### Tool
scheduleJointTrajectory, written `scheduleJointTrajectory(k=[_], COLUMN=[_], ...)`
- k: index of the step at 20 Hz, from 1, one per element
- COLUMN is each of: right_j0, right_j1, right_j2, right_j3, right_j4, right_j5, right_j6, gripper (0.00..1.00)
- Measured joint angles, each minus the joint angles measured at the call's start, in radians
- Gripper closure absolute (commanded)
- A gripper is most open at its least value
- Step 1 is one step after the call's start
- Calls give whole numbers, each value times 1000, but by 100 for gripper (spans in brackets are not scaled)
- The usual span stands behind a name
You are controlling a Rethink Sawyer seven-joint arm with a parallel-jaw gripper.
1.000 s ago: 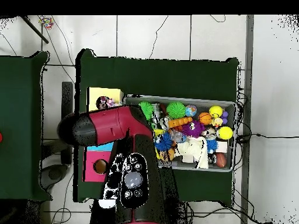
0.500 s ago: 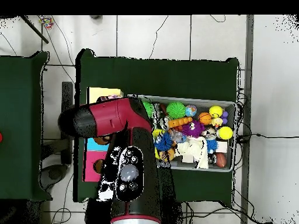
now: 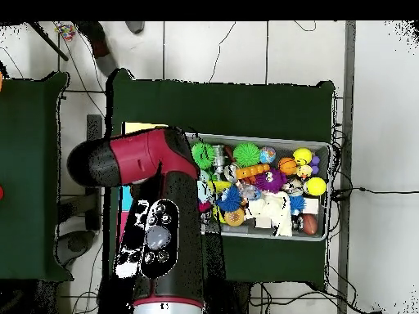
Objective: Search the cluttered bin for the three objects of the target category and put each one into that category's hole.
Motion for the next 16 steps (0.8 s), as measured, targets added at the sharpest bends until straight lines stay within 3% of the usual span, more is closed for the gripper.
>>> scheduleJointTrajectory(k=[16], right_j0=[29], right_j1=[23], right_j2=[-45], right_j3=[-30], right_j4=[50], right_j5=[0], right_j6=[0], gripper=[100])
